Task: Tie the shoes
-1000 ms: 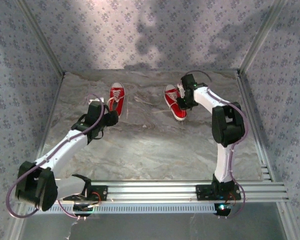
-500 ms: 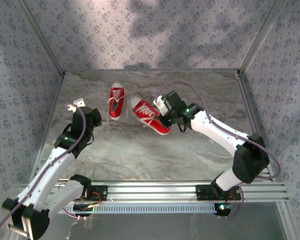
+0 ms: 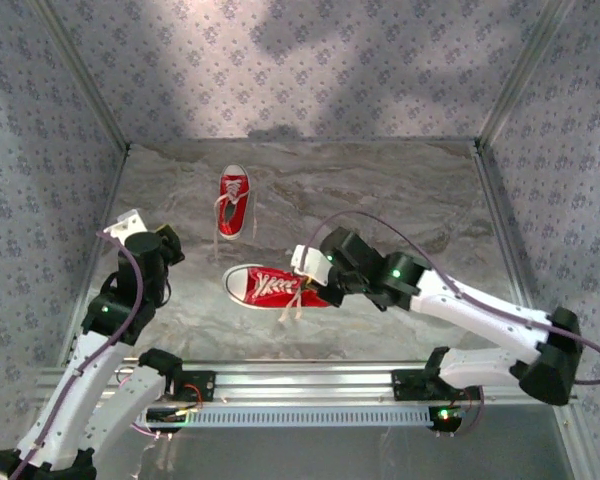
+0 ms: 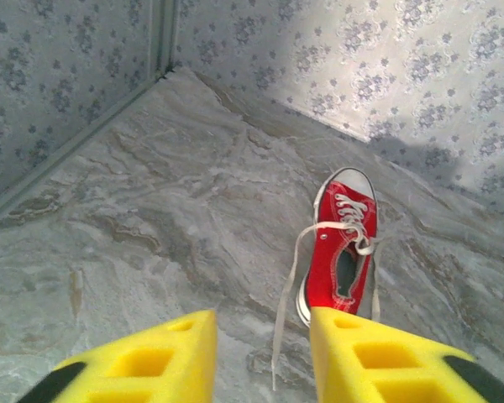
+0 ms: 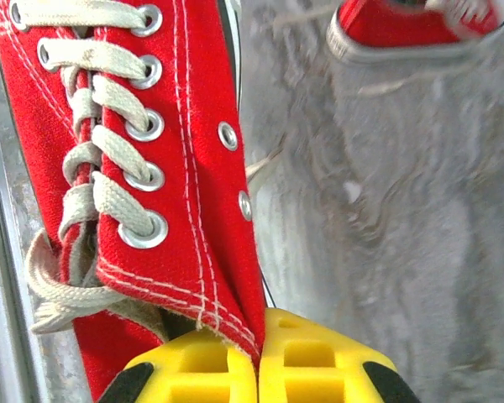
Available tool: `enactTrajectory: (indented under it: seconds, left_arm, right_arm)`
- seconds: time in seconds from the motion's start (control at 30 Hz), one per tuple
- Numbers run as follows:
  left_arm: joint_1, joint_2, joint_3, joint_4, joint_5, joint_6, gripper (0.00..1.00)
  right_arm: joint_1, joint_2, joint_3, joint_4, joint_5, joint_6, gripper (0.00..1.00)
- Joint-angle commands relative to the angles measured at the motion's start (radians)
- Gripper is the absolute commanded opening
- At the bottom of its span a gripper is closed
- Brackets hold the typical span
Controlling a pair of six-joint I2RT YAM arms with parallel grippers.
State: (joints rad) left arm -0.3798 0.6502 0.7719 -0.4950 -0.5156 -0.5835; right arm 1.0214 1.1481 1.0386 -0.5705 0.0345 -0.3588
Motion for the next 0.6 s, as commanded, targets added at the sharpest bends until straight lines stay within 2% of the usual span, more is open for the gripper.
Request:
enactTrajectory:
  seconds: [0.0,0.13,0.23,0.33,0.43,0.57]
  left_arm:
    - [0.004,0.017,0.04,0.031,0.072,0.035,0.28]
    - [0.003,0.056,0.051,0.083,0.199,0.08,0.19]
    - [-0.01,0.09,0.059,0.136,0.31,0.121,0.11]
    - [-0.046,0.126,0.068,0.177,0.36,0.147,0.08]
    - [-0.094,0.163,0.082,0.192,0.364,0.178,0.06]
    - [-0.126,0.175,0.086,0.19,0.32,0.202,0.02]
  right_arm:
    - [0.033,-0.156,-0.03,0.118,0.125,-0.136,0.0]
    - [0.02,-0.343,-0.091,0.198,0.219,-0.231,0.0]
    - [-0.002,-0.413,-0.048,0.109,0.313,-0.304,0.0]
    - [-0.047,-0.429,0.032,0.001,0.376,-0.348,0.0]
    - [-0.165,-0.388,0.12,-0.146,0.325,-0.395,0.0]
    - [-0.338,-0.244,0.21,-0.288,0.226,-0.459,0.0]
